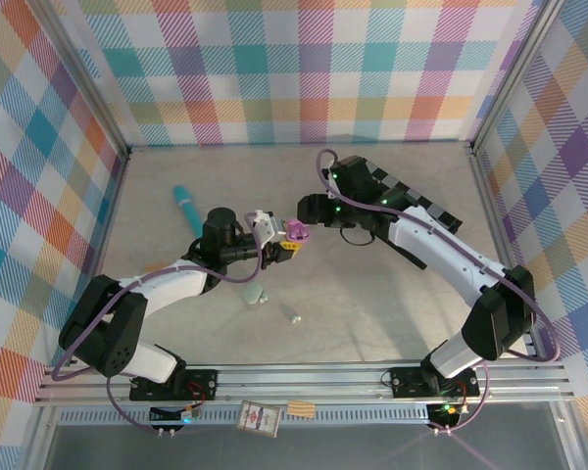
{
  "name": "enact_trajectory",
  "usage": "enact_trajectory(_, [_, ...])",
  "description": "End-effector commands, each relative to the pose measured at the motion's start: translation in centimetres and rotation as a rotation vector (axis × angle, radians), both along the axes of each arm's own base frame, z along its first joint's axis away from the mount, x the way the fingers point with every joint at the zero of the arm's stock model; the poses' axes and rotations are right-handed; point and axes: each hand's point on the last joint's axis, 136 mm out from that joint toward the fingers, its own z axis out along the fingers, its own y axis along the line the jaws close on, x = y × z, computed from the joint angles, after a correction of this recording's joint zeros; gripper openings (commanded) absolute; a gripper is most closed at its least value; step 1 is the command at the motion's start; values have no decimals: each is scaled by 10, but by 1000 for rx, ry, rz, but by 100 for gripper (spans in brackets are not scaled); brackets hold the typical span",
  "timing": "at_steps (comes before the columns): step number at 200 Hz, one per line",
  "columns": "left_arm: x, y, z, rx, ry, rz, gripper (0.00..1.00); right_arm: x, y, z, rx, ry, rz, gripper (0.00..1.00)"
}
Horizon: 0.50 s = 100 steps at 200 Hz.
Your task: Insert the wireless bluetooth earbuds into the charging case
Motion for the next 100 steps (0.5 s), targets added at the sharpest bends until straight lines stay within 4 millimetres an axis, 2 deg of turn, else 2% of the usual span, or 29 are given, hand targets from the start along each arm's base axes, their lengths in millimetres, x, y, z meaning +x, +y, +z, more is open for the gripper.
enact_trajectory(1, [-2, -1, 23, -36, -67, -12, 29, -20, -10, 4, -13, 25, 31, 66])
enact_trajectory(19, [-3, -2, 24, -46, -66, -13, 29, -25, -16, 9, 17, 40, 20, 66])
enact_trajectory(38, [-4, -1, 28, -61, -76, -12, 29, -26, -15, 21, 166, 71, 15, 67])
enact_trajectory(59, [-6, -1, 37, -100, -85, -15, 29, -28, -6, 38, 384, 112, 52, 72])
enact_trajectory(79, [-7, -1, 51, -148, -99, -13, 29, -31, 2, 43, 533, 181, 90, 78])
enact_trajectory(100, [-9, 0, 64, -186, -109, -10, 29, -37, 12, 45, 638, 234, 142, 80])
